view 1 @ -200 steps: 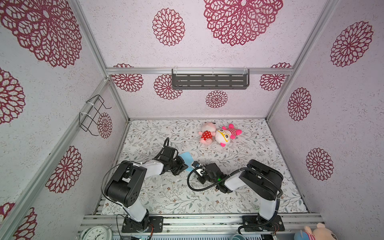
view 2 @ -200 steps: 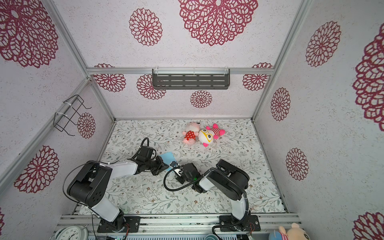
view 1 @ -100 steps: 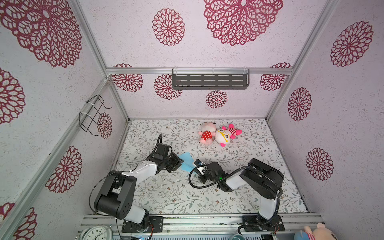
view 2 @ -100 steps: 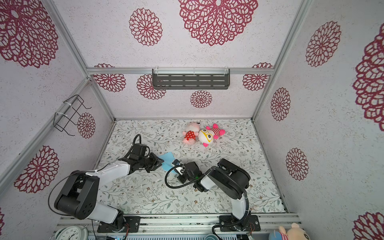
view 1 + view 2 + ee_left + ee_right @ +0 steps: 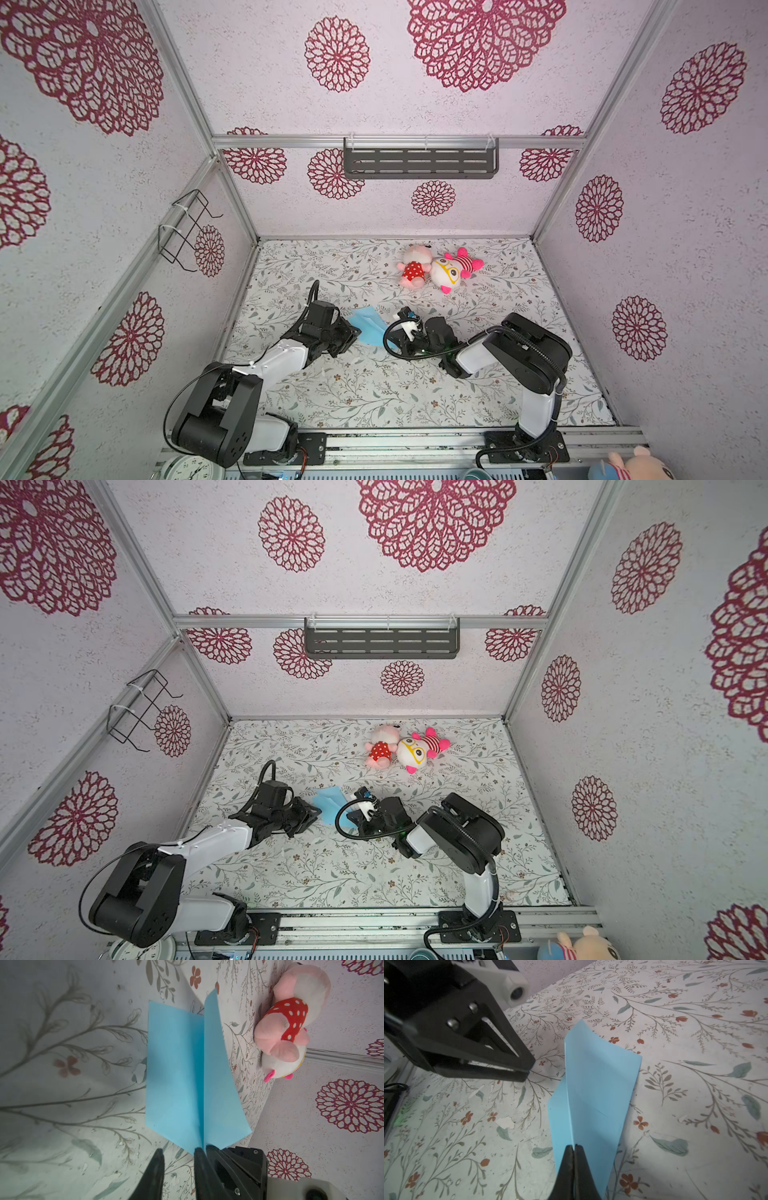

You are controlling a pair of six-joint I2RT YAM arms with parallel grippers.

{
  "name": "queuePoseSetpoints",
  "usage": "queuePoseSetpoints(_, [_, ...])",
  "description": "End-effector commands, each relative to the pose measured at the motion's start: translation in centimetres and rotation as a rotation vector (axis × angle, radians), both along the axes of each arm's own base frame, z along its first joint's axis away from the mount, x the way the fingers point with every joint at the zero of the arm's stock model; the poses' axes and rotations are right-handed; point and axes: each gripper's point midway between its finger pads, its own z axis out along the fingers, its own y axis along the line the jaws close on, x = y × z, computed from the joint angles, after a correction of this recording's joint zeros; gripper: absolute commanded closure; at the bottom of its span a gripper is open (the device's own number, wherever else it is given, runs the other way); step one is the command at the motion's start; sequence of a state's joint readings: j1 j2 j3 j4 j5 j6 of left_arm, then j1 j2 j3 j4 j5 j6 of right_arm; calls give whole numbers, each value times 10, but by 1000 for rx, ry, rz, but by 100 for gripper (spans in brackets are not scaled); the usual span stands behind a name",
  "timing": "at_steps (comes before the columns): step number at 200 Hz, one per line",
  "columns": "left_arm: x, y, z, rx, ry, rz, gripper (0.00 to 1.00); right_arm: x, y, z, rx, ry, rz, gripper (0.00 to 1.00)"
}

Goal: Fold a paper plane with a square sheet of paper (pick it up from the middle)

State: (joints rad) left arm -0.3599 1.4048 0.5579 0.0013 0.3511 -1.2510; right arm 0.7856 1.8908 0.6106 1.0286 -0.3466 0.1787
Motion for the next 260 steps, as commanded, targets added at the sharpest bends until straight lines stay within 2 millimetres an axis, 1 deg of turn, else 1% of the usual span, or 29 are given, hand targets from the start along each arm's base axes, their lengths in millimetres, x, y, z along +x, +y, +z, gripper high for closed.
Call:
queuePoseSetpoints(1, [11, -14, 3, -30, -45, -14, 76, -6, 5, 9, 80, 47, 30, 100])
queuePoseSetpoints(26, [12, -24, -7, -29, -26, -40, 77, -6, 5, 7, 92, 80, 29, 100])
queuePoseSetpoints(54, [16, -32, -13, -34, -12, -62, 77, -5, 4, 2, 90, 111, 19, 100])
queuePoseSetpoints(83, [14, -34, -21, -24, 17, -70, 76, -4, 3, -1, 97, 152, 8, 99])
queuePoseSetpoints(104, [12, -35, -27, -19, 42, -73, 73, -2, 3, -4, 109, 195, -4, 98])
queuePoseSetpoints(132, [7, -34, -37, -4, 83, -75, 64, 1, 1, -9, 120, 256, -30, 99])
queuePoseSetpoints(172, [3, -36, -47, 15, 123, -96, 56, 4, 0, -16, 124, 318, -63, 98])
queuePoseSetpoints(189, [3, -37, -46, 23, 123, -106, 56, 6, -1, -17, 126, 333, -76, 98])
queuePoseSetpoints(225, [11, -38, -33, 53, 84, -137, 56, 8, -4, -22, 121, 370, -97, 99])
queuePoseSetpoints(260, [12, -36, -33, 113, 86, -157, 56, 10, -5, -23, 131, 397, -113, 99])
